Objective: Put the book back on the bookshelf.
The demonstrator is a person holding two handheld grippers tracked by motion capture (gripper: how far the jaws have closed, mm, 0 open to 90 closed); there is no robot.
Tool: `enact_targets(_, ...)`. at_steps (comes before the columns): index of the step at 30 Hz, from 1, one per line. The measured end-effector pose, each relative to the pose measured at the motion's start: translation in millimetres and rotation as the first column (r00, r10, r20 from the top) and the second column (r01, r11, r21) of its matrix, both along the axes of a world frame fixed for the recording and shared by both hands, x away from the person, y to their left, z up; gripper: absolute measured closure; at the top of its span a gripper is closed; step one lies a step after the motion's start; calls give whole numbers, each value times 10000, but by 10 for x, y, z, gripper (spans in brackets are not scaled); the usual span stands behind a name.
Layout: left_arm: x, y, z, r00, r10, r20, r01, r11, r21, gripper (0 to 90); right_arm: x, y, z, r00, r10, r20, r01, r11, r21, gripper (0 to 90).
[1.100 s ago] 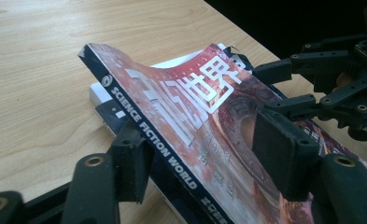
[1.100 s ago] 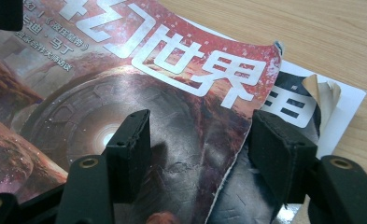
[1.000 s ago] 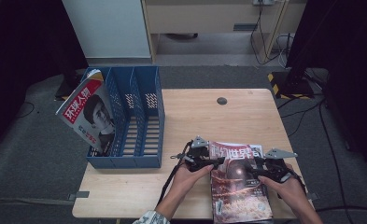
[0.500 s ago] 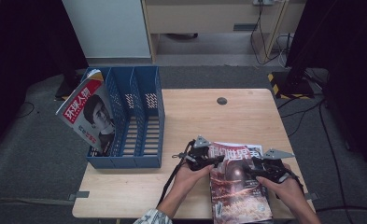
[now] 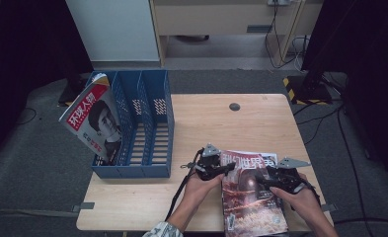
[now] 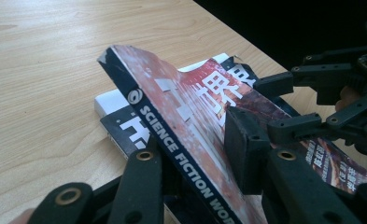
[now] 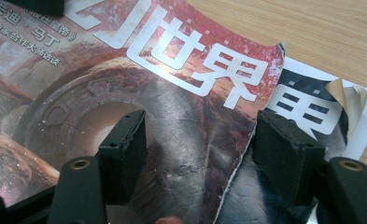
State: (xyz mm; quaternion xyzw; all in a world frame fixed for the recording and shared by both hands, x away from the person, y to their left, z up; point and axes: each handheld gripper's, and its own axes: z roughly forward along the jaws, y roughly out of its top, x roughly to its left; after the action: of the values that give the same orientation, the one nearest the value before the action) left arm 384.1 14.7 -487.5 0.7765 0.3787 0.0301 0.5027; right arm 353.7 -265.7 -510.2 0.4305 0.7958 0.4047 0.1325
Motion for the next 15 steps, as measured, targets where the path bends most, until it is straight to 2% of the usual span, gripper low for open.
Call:
enact_targets(4,-4,5,20,10000,-51,55,51,10000,-27,691,3,6,1,10000,83,22,-83,10000,-50,327)
enact_targets(15,-14,41,109,9991,-225,363,229,9997,-114,710,23,12,2,9998,155,-134,-151,9996,226,270)
